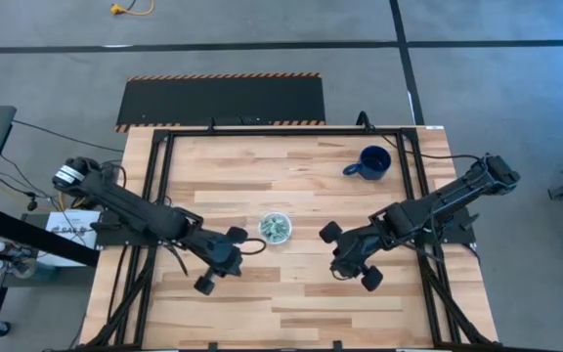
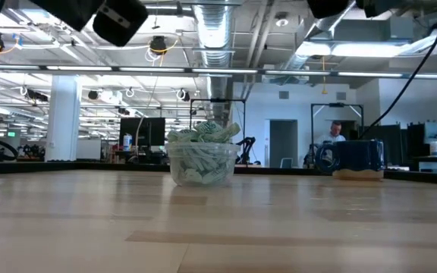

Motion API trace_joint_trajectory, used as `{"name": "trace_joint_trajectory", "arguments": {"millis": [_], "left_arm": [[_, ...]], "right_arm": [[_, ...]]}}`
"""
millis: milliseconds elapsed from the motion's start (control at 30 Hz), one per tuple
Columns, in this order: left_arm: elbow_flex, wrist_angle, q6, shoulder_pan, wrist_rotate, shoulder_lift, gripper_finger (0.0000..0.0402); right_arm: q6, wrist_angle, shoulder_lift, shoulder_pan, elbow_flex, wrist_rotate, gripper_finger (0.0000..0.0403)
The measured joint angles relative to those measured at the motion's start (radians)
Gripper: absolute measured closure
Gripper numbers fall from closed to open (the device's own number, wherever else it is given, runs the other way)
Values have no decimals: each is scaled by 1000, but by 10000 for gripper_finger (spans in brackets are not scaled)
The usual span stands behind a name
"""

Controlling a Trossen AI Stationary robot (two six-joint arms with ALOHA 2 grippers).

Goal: Pick and place items into bin
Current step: Return to Home Position

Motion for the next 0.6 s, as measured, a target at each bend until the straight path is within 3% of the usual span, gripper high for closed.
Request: {"name": "trace_joint_trajectory", "arguments": {"millis": [433,600], "left_arm": [[0,65,11,-41,-41,24,401],[0,62,-26,-44,-140,24,401]], "right_arm": [[120,-6,0,-2,0,3,403],[114,-6,0,-7,0,18,403]]}}
